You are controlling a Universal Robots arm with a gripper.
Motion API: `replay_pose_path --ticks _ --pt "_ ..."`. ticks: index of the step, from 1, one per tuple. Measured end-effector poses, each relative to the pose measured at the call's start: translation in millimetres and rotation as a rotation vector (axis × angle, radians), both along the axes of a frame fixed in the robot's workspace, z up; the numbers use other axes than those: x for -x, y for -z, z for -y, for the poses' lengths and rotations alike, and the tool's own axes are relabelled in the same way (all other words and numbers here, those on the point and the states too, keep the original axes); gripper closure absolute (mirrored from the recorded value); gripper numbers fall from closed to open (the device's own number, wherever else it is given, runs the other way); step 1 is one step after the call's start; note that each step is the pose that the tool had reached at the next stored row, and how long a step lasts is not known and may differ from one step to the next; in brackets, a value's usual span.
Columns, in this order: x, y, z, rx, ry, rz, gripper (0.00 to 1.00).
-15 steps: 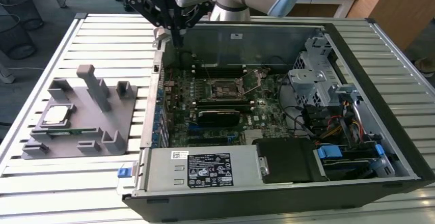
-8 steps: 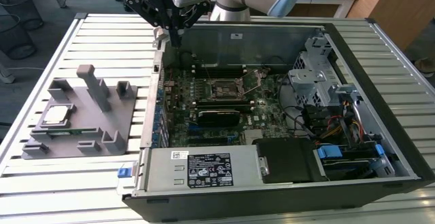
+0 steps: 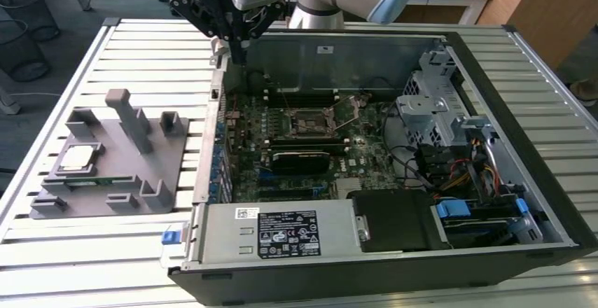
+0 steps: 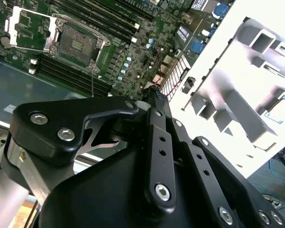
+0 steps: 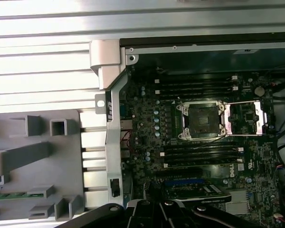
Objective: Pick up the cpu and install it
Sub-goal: 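Reach for the cpu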
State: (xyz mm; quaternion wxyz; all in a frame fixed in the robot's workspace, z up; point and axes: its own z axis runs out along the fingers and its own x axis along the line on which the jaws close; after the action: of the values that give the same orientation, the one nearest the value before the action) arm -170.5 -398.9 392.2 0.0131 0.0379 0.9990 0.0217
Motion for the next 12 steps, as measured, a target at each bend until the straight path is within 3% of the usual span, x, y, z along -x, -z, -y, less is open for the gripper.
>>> replay_pose_path --ticks 12 --pt "5.8 0.4 0.0 0.0000 0.000 0.0000 0.89"
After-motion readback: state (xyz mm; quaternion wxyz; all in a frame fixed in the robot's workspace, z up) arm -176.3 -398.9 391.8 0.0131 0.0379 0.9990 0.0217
